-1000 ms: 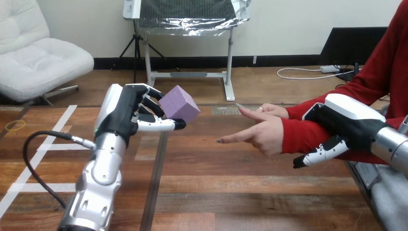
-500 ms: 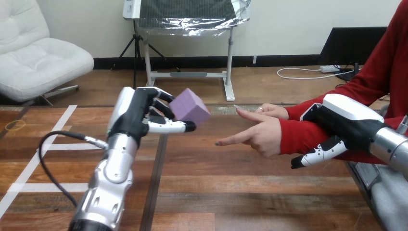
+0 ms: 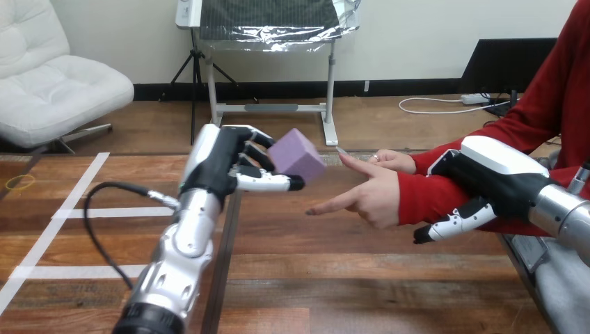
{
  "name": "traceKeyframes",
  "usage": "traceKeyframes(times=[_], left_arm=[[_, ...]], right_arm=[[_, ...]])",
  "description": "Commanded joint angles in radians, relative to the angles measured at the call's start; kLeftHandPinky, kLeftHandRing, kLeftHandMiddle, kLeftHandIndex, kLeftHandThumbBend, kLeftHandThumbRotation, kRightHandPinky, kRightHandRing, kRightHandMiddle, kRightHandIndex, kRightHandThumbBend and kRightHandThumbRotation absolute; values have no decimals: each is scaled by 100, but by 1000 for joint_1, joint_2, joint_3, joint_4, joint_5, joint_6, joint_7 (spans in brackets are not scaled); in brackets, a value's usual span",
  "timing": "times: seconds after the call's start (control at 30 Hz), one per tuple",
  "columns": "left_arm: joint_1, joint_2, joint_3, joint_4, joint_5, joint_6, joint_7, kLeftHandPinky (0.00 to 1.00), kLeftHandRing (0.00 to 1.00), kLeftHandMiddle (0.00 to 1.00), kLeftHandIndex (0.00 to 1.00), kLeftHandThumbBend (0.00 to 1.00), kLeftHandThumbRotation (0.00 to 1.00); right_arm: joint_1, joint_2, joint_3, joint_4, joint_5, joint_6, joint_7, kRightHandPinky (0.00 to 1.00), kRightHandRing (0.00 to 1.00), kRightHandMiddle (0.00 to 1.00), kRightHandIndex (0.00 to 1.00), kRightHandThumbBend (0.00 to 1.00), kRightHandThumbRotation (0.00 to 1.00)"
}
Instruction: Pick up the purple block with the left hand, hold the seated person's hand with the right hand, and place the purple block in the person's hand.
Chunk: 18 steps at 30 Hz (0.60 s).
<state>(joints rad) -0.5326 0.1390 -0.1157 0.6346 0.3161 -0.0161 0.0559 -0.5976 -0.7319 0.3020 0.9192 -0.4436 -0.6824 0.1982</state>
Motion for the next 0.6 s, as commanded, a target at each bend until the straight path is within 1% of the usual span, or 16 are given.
traceKeyframes(times=[0.0, 0.13, 0.33, 0.53, 0.57], left_arm=[[-119, -20, -18, 39, 7, -33, 19, 28, 35, 42, 44, 74, 0], [-136, -30, -29, 66, 11, -39, 23, 29, 37, 42, 45, 74, 0], [-159, -51, -39, 111, 8, -62, 30, 33, 41, 45, 45, 74, 0], [-179, -70, -54, 151, 17, -70, 36, 34, 42, 46, 45, 74, 0], [-184, -74, -58, 160, 22, -72, 39, 35, 42, 46, 45, 74, 0]], right_arm=[[-35, 46, -40, -102, 48, -3, 7, 18, 19, 24, 26, 88, 38], [-29, 51, -40, -128, 49, 15, 13, 18, 20, 25, 27, 89, 40], [-23, 62, -44, -144, 65, 12, 22, 18, 20, 25, 27, 90, 39], [-19, 68, -47, -164, 64, 16, 29, 18, 20, 25, 27, 91, 40], [-16, 69, -48, -173, 66, 24, 35, 18, 20, 25, 27, 91, 40]])
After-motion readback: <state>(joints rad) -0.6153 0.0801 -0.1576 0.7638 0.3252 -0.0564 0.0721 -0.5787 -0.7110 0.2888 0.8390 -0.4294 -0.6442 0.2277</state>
